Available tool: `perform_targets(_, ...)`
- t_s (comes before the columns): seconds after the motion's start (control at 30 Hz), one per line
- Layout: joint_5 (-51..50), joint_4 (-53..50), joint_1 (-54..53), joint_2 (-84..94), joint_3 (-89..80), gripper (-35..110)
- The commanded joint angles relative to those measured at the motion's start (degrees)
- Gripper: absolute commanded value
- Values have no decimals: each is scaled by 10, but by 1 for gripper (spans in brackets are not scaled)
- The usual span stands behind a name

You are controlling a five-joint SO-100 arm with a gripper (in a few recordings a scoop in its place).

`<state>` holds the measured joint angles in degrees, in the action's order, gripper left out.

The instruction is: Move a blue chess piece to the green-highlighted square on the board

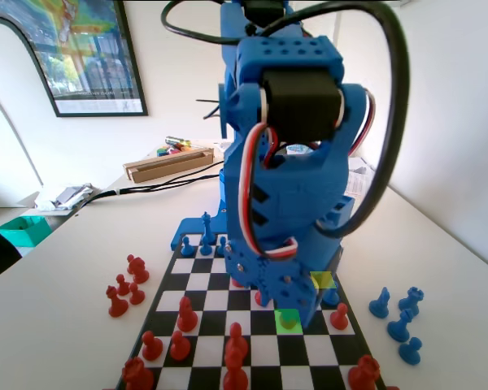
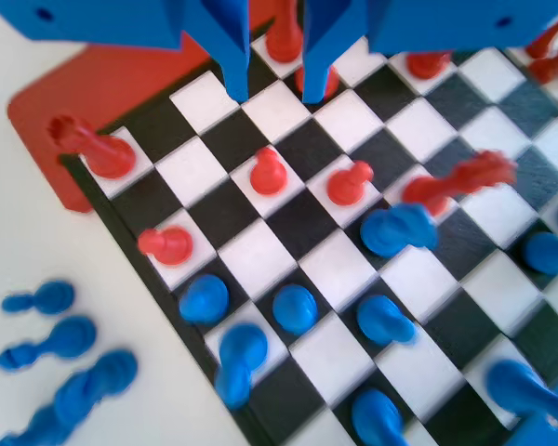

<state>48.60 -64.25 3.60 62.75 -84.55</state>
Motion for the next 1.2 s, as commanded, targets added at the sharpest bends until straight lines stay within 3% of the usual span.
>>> perform_targets(0.0,11,-1,19,15,-2,12)
perform_targets(0.87,30,29,24,-46,1,11)
perform_targets(1.17,35,29,23,-46,8,1)
